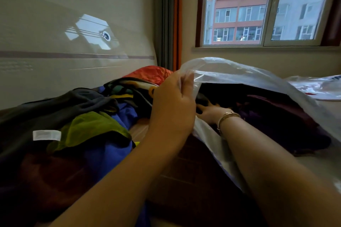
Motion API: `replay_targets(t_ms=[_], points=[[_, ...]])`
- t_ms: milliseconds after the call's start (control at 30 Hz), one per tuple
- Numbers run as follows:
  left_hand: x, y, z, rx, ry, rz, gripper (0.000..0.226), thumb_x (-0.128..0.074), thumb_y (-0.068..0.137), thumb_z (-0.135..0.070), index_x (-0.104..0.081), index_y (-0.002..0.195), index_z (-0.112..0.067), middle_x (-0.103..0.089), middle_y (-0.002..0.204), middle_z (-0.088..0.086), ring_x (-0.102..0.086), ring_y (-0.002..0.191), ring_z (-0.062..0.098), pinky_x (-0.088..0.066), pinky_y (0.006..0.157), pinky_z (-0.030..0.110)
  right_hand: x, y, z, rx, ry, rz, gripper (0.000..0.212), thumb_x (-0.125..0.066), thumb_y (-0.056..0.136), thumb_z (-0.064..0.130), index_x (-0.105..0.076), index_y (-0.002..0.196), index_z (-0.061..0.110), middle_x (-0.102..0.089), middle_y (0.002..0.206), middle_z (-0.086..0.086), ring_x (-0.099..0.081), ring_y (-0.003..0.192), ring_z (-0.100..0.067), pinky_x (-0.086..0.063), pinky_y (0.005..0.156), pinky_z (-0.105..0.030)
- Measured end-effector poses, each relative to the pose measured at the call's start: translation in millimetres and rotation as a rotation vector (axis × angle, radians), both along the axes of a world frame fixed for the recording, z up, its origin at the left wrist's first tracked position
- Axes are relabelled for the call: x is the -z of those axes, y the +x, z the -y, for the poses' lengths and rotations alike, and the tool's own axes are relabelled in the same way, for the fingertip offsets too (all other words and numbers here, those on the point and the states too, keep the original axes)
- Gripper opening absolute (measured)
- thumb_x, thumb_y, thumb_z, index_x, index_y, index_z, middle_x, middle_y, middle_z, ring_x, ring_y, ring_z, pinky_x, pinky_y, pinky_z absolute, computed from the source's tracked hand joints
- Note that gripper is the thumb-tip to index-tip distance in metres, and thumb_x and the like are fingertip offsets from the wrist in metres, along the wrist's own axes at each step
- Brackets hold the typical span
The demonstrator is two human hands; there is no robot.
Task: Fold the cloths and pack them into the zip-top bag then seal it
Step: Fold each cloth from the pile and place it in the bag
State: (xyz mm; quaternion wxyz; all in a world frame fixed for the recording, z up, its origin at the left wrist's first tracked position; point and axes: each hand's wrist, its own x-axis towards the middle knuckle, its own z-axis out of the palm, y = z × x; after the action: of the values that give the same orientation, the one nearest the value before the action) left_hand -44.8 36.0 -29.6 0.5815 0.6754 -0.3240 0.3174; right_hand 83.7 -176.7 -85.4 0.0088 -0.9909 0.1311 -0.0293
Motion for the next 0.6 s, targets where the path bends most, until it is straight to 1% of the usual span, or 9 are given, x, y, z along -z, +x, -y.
replay_targets(t_ms=[100, 200, 267, 367, 433, 467, 500, 533, 600], points=[[-1, 1, -2, -0.005, 0.034, -0.017, 0.038, -0.045, 0.1, -0.026, -0.044, 0.063, -0.023, -0.039, 0.051, -0.01, -0.045, 0.045, -0.003, -0.033, 0.046, 0.007, 6, -17, -2, -0.066, -0.021, 0.007, 0.056, -0.024, 0.086, 0.075, -0.002, 0.137, 0.066, 0.021, 0.158, 0.01, 0.013, 0.144, -0.038, 0.001, 0.106, -0.073], [-2, -1, -6, -0.004, 0.084, -0.034, 0.028, -0.045, 0.1, -0.031, -0.06, 0.085, -0.012, -0.05, 0.06, -0.004, -0.051, 0.056, 0.003, -0.037, 0.052, 0.01, -1, -46, -10, -0.168, 0.06, -0.02, 0.055, -0.03, 0.087, 0.072, -0.016, 0.14, 0.061, 0.016, 0.159, 0.004, 0.004, 0.145, -0.038, -0.01, 0.114, -0.062], [0, -8, -8, -0.017, 0.135, -0.072, 0.033, -0.046, 0.099, -0.035, -0.06, 0.088, -0.007, -0.055, 0.067, 0.005, -0.052, 0.061, 0.013, -0.039, 0.053, 0.017, -12, -78, -22, -0.198, 0.147, -0.054, 0.051, -0.033, 0.092, 0.063, -0.033, 0.142, 0.049, 0.001, 0.161, -0.004, 0.0, 0.147, -0.032, -0.014, 0.118, -0.048], [3, -29, -18, -0.07, 0.209, -0.177, 0.033, -0.054, 0.095, -0.035, -0.042, 0.069, -0.018, -0.043, 0.063, -0.004, -0.04, 0.054, 0.006, -0.033, 0.048, 0.013, -25, -137, -45, -0.236, 0.204, -0.031, 0.042, -0.036, 0.101, 0.043, -0.052, 0.135, 0.026, -0.028, 0.155, -0.004, -0.003, 0.148, -0.022, -0.015, 0.117, -0.039], [7, -45, -27, -0.093, 0.235, -0.209, 0.022, -0.06, 0.092, -0.028, -0.046, 0.077, -0.018, -0.051, 0.073, -0.006, -0.046, 0.062, 0.003, -0.034, 0.049, 0.011, -29, -175, -58, -0.249, 0.206, 0.054, 0.037, -0.04, 0.101, 0.035, -0.055, 0.131, 0.022, -0.036, 0.151, -0.001, -0.012, 0.147, -0.019, -0.021, 0.116, -0.038], [8, -54, -32, -0.096, 0.245, -0.232, 0.012, -0.061, 0.091, -0.024, -0.052, 0.088, -0.016, -0.056, 0.083, -0.005, -0.051, 0.071, 0.004, -0.035, 0.053, 0.01, -30, -193, -65, -0.25, 0.206, 0.107, 0.034, -0.042, 0.099, 0.032, -0.057, 0.128, 0.023, -0.04, 0.148, 0.0, -0.024, 0.144, -0.019, -0.027, 0.114, -0.037], [9, -63, -37, -0.097, 0.253, -0.258, 0.013, -0.062, 0.09, -0.02, -0.055, 0.1, -0.014, -0.059, 0.095, -0.004, -0.056, 0.082, 0.008, -0.037, 0.059, 0.011, -30, -210, -72, -0.25, 0.202, 0.175, 0.031, -0.043, 0.098, 0.029, -0.061, 0.123, 0.023, -0.046, 0.141, 0.0, -0.039, 0.134, -0.019, -0.036, 0.108, -0.037], [11, -72, -41, -0.094, 0.255, -0.285, 0.023, -0.062, 0.09, -0.017, -0.056, 0.111, -0.011, -0.06, 0.105, -0.001, -0.057, 0.094, 0.012, -0.04, 0.068, 0.015, -30, -227, -80, -0.253, 0.194, 0.261, 0.028, -0.045, 0.096, 0.026, -0.064, 0.116, 0.023, -0.053, 0.131, 0.0, -0.052, 0.118, -0.018, -0.044, 0.1, -0.037], [17, -89, -51, -0.105, 0.225, -0.34, 0.035, -0.06, 0.089, -0.012, -0.052, 0.123, -0.011, -0.058, 0.12, 0.003, -0.056, 0.11, 0.019, -0.043, 0.082, 0.025, -29, -258, -100, -0.264, 0.183, 0.451, 0.022, -0.048, 0.093, 0.022, -0.068, 0.102, 0.019, -0.059, 0.108, 0.0, -0.059, 0.092, -0.017, -0.051, 0.084, -0.037]])
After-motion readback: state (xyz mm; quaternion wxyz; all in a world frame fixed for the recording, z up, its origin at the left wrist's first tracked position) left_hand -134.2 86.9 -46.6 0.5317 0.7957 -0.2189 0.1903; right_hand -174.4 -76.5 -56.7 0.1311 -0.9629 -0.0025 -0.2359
